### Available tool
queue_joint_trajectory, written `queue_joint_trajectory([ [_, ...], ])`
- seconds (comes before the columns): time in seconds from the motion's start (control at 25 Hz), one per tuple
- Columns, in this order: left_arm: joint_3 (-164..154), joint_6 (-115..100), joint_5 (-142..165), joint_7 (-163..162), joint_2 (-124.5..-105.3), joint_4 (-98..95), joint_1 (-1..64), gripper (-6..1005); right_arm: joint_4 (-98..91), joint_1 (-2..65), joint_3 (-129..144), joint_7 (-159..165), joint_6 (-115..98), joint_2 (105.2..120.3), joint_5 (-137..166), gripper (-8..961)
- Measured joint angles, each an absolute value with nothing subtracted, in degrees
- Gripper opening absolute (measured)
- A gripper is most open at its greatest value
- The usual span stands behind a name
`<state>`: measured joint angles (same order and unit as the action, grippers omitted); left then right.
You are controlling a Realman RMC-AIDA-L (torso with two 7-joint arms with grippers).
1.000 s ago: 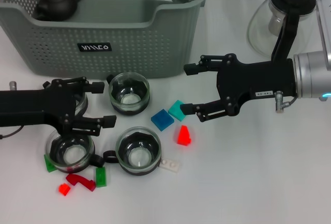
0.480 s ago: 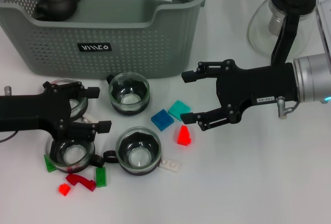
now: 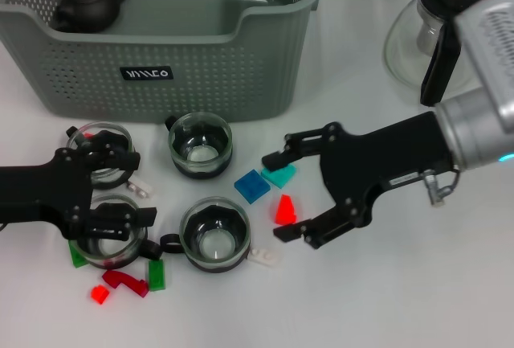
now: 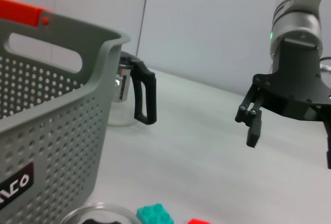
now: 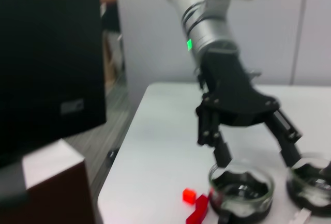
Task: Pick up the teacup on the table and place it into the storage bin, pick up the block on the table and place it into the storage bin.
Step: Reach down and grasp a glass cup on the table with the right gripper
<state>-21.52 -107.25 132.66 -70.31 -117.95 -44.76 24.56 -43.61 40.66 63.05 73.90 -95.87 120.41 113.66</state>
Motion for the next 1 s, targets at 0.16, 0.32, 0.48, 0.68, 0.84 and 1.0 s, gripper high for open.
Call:
queue_joint_trajectory([
  [0.16, -21.06, -106.91, 132.88, -70.31, -118.06, -45.7, 24.13, 934, -47.52, 42.12, 71.08, 78.34, -93.67, 120.46, 113.65, 916],
  [0.32, -19.99, -106.28, 132.82, -70.31, -118.06, -45.38, 24.33, 933, -48.53, 44.28, 77.63, 80.72, -91.7, 120.56, 113.64, 916],
  [0.48, -19.87, -105.8, 132.49, -70.43, -118.04, -45.21, 24.51, 933, -48.91, 46.79, 83.58, 83.08, -90.23, 120.57, 113.64, 915],
  [0.68, -19.86, -104.78, 132.43, -70.7, -118.04, -45.1, 24.61, 933, -49.0, 49.13, 90.56, 85.63, -86.25, 120.63, 113.75, 915],
  [0.84, -19.93, -104.01, 132.49, -70.47, -118.04, -45.08, 24.61, 933, -49.15, 50.23, 94.34, 86.81, -84.19, 120.74, 114.51, 915],
  [1.0, -20.11, -103.82, 132.82, -70.27, -117.99, -45.09, 24.61, 933, -49.43, 51.25, 98.06, 87.82, -81.71, 120.92, 115.02, 916],
])
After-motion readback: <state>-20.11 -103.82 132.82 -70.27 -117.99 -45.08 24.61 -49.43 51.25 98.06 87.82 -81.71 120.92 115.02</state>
